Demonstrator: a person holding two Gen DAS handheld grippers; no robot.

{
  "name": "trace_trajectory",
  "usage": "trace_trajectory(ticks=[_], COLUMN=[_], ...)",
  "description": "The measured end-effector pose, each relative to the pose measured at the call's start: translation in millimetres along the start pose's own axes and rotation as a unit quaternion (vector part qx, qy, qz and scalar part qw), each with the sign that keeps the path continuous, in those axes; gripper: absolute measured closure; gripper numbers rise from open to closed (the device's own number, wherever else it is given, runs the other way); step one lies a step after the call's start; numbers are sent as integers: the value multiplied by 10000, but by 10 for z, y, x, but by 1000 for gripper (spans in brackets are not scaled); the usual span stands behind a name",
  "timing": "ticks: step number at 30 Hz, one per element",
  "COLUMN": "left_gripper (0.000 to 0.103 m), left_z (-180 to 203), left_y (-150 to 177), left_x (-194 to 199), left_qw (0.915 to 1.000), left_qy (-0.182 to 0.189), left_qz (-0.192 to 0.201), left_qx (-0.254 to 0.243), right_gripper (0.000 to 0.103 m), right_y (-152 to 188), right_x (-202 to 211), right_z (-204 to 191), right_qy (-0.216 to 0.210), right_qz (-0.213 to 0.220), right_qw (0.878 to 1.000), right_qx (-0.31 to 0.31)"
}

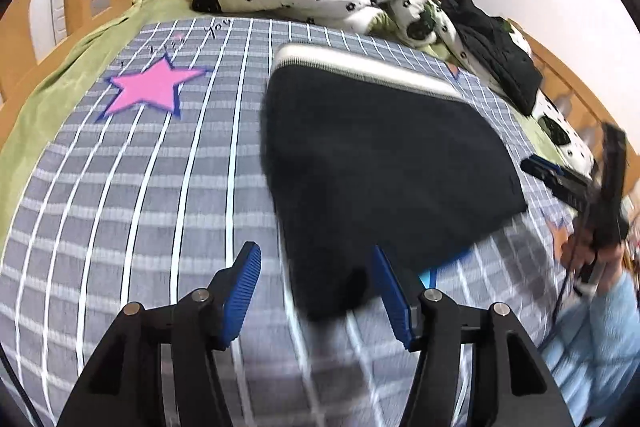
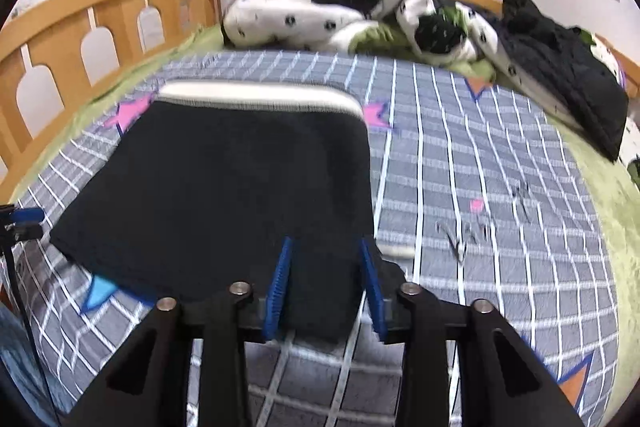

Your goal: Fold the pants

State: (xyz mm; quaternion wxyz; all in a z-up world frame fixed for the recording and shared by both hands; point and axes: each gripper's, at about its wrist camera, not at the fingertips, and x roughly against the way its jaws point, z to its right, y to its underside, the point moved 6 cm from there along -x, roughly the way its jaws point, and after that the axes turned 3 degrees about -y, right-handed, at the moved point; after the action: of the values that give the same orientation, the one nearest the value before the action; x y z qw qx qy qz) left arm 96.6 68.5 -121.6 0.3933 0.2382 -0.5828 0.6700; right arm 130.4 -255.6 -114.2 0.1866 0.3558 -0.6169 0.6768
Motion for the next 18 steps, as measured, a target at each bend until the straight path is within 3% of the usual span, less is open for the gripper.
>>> trace_trajectory(ticks=[5, 7, 10, 13, 16, 18], left_gripper=[47, 47, 47, 47, 49, 55], left_z=[119, 185, 304, 379, 305, 256], left_y=[-756, -1059, -1439, -1638, -1665, -1609], left_x=[-278, -424, -694, -985, -1483, -1654], left_qw=[9987, 9982, 9971, 9971, 9984, 9989], left_qy=[-281, -227, -274, -277, -429, -379], left_qz=[421, 544, 709, 693, 346, 253], left_qx=[54, 68, -57, -116, -137, -118], right_gripper=[65, 65, 65, 65, 68, 70], right_y=[-452, -672, -971, -1182, -1234, -1120], right_x=[-194, -329, -578, -896, -1224, -1544], right_z=[22, 66, 176, 298, 301, 292], right_qy=[153, 191, 31, -248, -216, -105], right_qz=[246, 287, 241, 90, -6, -339], right_qw=[9995, 9994, 9994, 9974, 9981, 9985], right_qx=[102, 54, -253, -666, -582, -406])
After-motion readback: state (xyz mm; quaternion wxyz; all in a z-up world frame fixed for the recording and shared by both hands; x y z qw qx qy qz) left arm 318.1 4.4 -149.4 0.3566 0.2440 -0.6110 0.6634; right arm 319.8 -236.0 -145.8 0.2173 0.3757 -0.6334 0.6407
